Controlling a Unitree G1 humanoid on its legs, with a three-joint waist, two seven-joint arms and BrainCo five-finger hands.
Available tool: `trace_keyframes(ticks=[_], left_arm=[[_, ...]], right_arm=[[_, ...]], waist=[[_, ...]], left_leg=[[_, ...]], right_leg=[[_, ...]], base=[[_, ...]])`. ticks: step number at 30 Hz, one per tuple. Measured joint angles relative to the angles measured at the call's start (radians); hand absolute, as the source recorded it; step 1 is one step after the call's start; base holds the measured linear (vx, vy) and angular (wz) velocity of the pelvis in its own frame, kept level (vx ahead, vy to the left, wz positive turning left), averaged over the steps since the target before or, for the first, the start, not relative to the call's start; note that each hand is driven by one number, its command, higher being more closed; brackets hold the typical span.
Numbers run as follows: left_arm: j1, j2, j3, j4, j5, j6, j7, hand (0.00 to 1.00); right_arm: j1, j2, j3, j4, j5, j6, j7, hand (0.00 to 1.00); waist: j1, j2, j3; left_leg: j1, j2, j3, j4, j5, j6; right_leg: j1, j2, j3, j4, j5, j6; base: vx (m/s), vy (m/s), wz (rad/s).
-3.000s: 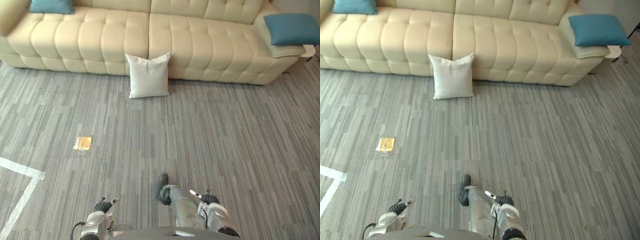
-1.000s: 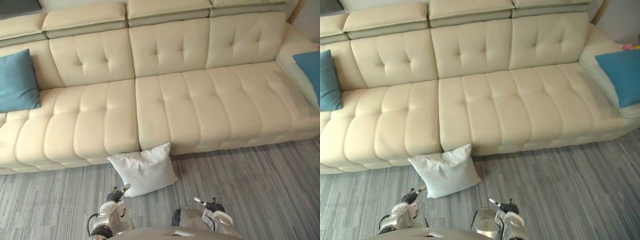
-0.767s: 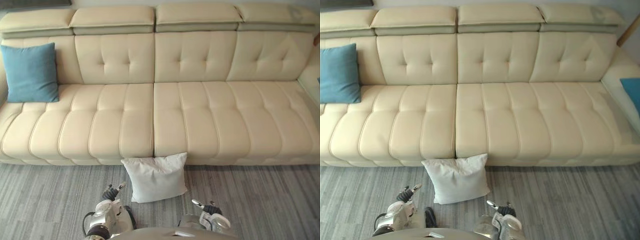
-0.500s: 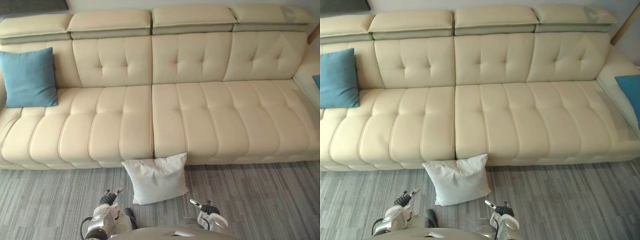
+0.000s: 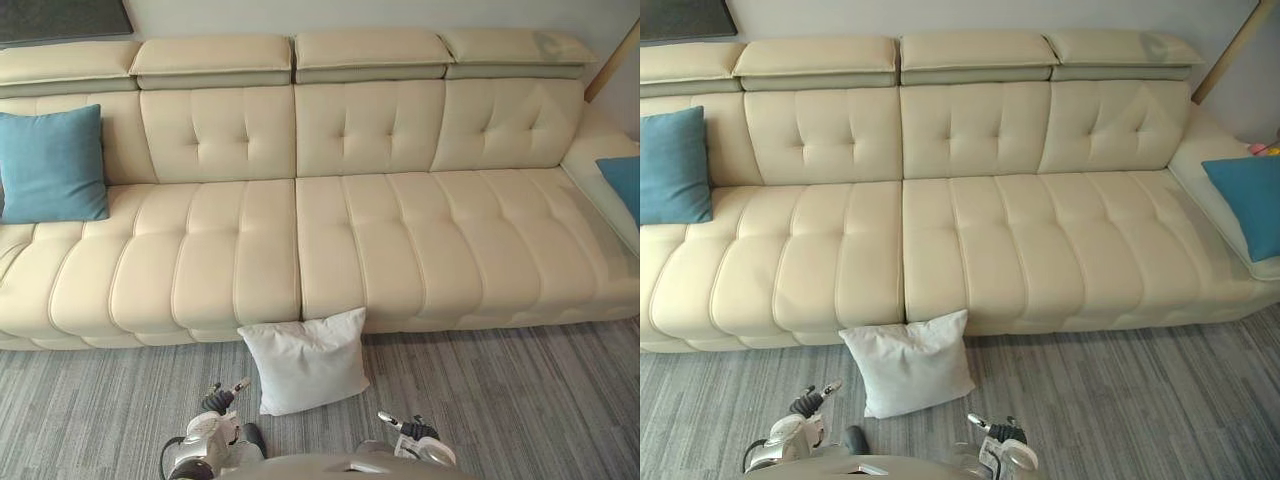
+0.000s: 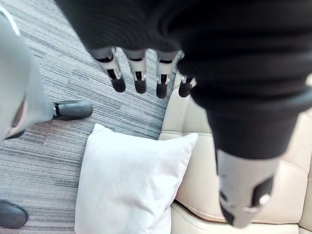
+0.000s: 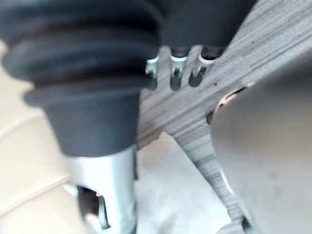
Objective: Pick up cushions and gather them together orderly.
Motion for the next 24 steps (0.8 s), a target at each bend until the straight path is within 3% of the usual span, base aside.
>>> trace_keyframes(ticks=[3,7,10,13,16,24], left_arm=[[-0.04,0.008,-0.011,-0.008,-0.003,0.001,0.025,0.0],[-0.127,0.017,-0.021,-0.047,-0.048,0.001,0.083,0.0],[-0.183,0.043,-0.011,-0.092,-0.063,-0.006,0.111,0.0],[-0.253,0.066,0.068,-0.133,-0.222,-0.037,0.133,0.0],[-0.302,0.087,0.122,-0.166,-0.298,-0.053,0.152,0.0],[-0.438,0.143,0.193,-0.197,-0.316,-0.062,0.157,0.0]], right_arm=[[-0.057,-0.014,0.055,-0.005,-0.034,-0.001,-0.017,0.0],[-0.188,-0.053,0.127,-0.067,-0.042,-0.001,-0.044,0.0],[-0.26,-0.082,0.162,-0.117,-0.042,-0.006,-0.071,0.0],[-0.342,-0.102,0.166,-0.158,-0.037,-0.007,-0.092,0.0],[-0.422,-0.118,0.158,-0.181,-0.004,-0.008,-0.115,0.0],[-0.607,-0.215,0.074,-0.248,0.127,-0.031,-0.155,0.0]], waist=[[0.008,-0.004,0.025],[0.01,0.025,0.131],[0.01,0.029,0.196],[0.007,0.03,0.229],[0.004,0.031,0.27],[0.006,0.033,0.332]], left_leg=[[-0.114,0.02,-0.003,0.075,-0.012,0.016],[-0.394,0.132,-0.025,0.413,-0.137,0.035],[-0.506,0.174,-0.026,0.528,-0.183,0.039],[-0.659,0.212,-0.018,0.625,-0.206,0.047],[-0.776,0.239,-0.009,0.689,-0.214,0.058],[-1.068,0.261,-0.045,0.806,-0.209,0.081]], right_leg=[[-0.105,-0.002,0.011,0.051,0.016,0.002],[-0.292,0.025,0.032,0.164,0.019,-0.005],[-0.412,0.031,0.054,0.264,-0.008,-0.012],[-0.588,0.033,0.09,0.366,-0.022,-0.022],[-0.724,0.038,0.114,0.433,-0.021,-0.023],[-1.024,0.023,0.119,0.599,-0.044,-0.04]], base=[[-0.07,0.02,0.01],[-0.15,0.018,-0.05],[-0.2,0.077,-0.19],[-0.21,0.068,-0.23],[-0.12,0.017,-0.21],[-0.05,-0.013,0.05]])
